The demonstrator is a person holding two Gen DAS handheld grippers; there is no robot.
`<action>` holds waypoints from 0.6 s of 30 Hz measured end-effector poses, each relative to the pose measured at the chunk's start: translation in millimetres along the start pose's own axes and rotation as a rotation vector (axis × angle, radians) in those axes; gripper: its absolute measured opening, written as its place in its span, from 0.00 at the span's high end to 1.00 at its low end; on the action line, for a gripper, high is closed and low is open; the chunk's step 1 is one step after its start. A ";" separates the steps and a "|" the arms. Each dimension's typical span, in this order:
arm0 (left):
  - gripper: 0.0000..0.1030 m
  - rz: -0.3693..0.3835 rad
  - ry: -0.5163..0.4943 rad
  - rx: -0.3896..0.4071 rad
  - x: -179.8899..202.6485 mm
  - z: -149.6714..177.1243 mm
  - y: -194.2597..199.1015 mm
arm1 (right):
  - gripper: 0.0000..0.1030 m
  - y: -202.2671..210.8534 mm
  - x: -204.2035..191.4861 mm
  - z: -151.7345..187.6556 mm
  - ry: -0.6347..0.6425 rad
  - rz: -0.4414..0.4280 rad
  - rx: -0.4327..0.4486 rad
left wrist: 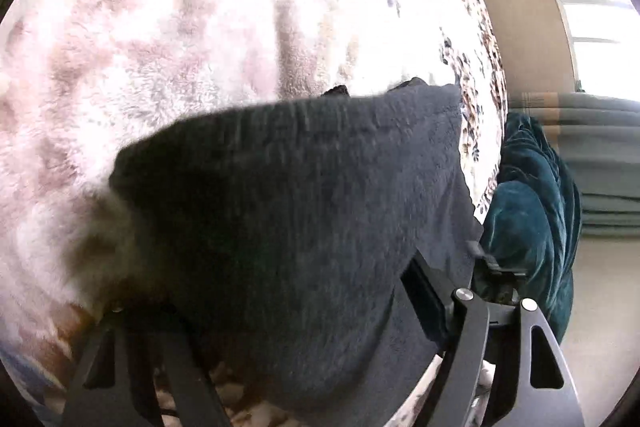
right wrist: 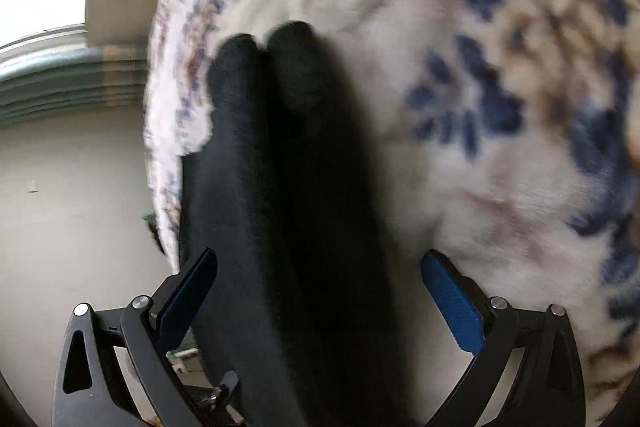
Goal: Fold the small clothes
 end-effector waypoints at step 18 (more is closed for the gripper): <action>0.55 -0.055 -0.566 -0.210 57.9 -47.8 -0.5 | 0.80 45.5 29.7 82.4 -0.171 -0.127 0.160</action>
Point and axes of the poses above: each gripper's, at about its wrist camera, not at the fingertips, and y roughly against the way its jaws point, x to its right, z to its underside, the point moved 1 cm from there along -y, roughly the way its jaws point, and after that the axes turned 2 degrees about z, right-handed, at the moved point
